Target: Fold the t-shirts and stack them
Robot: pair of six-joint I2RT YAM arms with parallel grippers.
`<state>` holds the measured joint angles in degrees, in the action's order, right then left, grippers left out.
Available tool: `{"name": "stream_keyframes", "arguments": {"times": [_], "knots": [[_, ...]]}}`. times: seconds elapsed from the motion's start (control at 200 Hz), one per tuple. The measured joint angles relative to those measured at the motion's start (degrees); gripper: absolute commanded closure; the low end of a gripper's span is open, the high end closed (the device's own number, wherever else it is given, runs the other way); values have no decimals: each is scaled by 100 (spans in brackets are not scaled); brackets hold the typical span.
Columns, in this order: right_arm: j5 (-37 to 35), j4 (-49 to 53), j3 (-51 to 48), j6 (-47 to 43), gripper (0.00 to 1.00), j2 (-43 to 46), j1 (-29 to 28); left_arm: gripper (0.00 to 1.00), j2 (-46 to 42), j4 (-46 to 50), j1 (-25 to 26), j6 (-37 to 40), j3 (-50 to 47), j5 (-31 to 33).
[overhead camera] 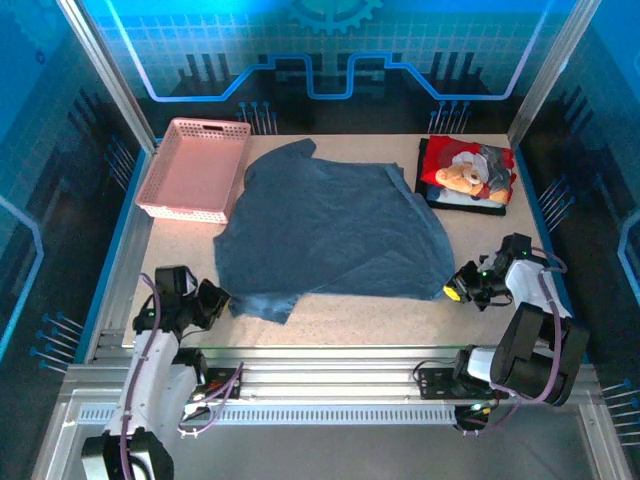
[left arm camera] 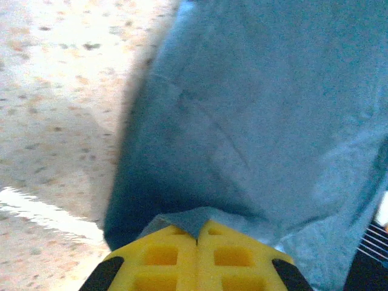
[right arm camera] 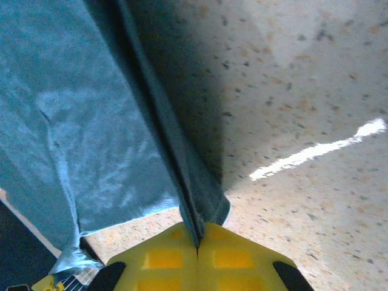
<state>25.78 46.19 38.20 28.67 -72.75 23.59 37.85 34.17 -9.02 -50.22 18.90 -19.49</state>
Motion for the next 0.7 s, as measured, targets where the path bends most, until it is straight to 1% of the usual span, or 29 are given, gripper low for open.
{"name": "stream_keyframes", "arguments": {"times": [0.085,0.12,0.135,0.15,0.18,0.2,0.24,0.28,0.34,0.425,0.43,0.445,0.455,0.525,0.54,0.555,0.7], "knots": [[-181,35,2,33,97,39,11,100,131,203,57,-140,2,262],[-260,52,2,52,94,59,11,100,184,289,79,-201,4,367],[-293,55,2,68,90,68,11,100,208,328,85,-219,7,402],[-321,59,2,74,83,72,15,92,232,361,94,-245,7,442],[-367,74,2,98,65,81,26,71,269,411,107,-262,7,514],[-400,83,2,127,58,81,46,62,293,446,111,-275,7,544],[-455,94,2,131,53,79,79,50,330,496,122,-313,7,603],[-485,96,2,129,48,76,109,40,358,546,138,-361,11,651],[-518,101,2,142,40,74,125,28,367,634,175,-431,44,723],[-555,155,7,192,36,107,122,18,286,800,208,-461,201,800],[-557,160,7,188,36,109,122,17,278,809,210,-494,223,811],[-573,181,9,197,35,129,122,10,254,844,212,-474,273,813],[-581,199,13,208,35,155,118,8,245,859,212,-474,299,822],[-654,358,74,245,34,365,83,6,181,975,212,-492,581,876],[-667,389,92,238,35,420,72,2,179,994,214,-514,638,896],[-675,422,116,254,35,485,59,1,179,1014,212,-487,699,905],[-772,595,240,328,35,868,-157,1,308,1091,214,-380,1071,1027]]}}
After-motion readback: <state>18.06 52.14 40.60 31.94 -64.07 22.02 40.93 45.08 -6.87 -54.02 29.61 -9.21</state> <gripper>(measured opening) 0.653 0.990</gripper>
